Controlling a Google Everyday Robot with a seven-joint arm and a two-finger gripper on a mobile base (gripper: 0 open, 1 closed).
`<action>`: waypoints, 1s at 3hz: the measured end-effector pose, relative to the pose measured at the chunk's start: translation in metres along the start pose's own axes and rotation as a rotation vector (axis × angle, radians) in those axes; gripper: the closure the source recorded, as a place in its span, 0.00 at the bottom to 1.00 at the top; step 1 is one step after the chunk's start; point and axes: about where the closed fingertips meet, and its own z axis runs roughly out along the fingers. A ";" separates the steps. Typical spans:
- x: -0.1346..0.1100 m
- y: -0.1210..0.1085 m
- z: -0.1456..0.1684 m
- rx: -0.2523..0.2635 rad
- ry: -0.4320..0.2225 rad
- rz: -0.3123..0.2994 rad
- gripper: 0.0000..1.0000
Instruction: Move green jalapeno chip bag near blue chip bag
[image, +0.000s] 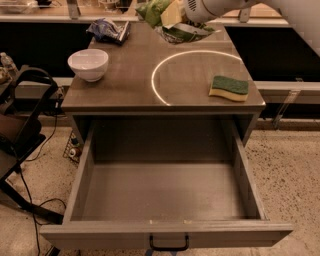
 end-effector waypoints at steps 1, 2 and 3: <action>-0.017 0.004 0.014 0.003 -0.019 -0.015 1.00; -0.044 0.007 0.057 -0.010 -0.054 -0.023 1.00; -0.064 -0.001 0.156 0.049 -0.041 -0.020 1.00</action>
Offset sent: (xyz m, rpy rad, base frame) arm 0.1131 0.0745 0.0165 0.0428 -0.1011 0.0316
